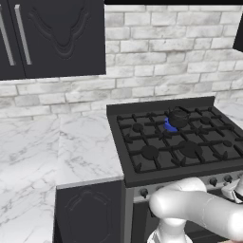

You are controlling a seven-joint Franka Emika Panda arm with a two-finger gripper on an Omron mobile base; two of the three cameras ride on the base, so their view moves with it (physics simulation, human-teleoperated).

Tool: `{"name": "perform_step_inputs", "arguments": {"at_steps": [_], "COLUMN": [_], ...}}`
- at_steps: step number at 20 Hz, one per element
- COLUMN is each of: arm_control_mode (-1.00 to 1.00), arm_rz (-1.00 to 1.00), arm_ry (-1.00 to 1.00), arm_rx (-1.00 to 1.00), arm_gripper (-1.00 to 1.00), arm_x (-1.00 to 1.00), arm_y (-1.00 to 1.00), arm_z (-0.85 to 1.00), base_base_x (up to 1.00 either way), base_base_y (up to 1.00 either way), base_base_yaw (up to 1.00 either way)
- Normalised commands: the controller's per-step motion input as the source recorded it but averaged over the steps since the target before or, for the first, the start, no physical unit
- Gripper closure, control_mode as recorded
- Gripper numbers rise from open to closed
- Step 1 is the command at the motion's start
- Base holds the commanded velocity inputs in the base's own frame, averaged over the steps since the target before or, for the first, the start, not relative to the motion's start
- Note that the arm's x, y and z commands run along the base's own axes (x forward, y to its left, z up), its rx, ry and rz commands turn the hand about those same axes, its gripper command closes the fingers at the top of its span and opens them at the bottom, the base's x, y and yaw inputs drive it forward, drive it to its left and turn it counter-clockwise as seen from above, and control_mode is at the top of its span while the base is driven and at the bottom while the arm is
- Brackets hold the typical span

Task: The kettle is done boiling. Turn off the stove, then wait for 300 timesteps before moving the kettle to the dining table.

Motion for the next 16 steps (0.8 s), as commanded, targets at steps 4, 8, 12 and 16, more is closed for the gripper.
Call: {"name": "perform_step_inputs", "arguments": {"at_steps": [4,8,12,16], "arm_control_mode": [-1.00,-1.00,-1.00,-1.00], "arm_rz": [0.00,0.00,0.00,0.00], "arm_ry": [0.00,0.00,0.00,0.00], "arm_rx": [0.00,0.00,0.00,0.00], "arm_gripper": [-1.00,-1.00,-1.00,-1.00], "arm_x": [0.11,0.13,0.17,0.20], "arm_y": [-0.04,0.00,0.00,-0.05], "arm_z": [-0.17,-0.14,-0.11,-0.16], "base_base_x": [0.00,0.00,0.00,0.00], "base_base_y": [0.00,0.00,0.00,0.00], "base_base_yaw": [0.00,0.00,0.00,0.00]}}
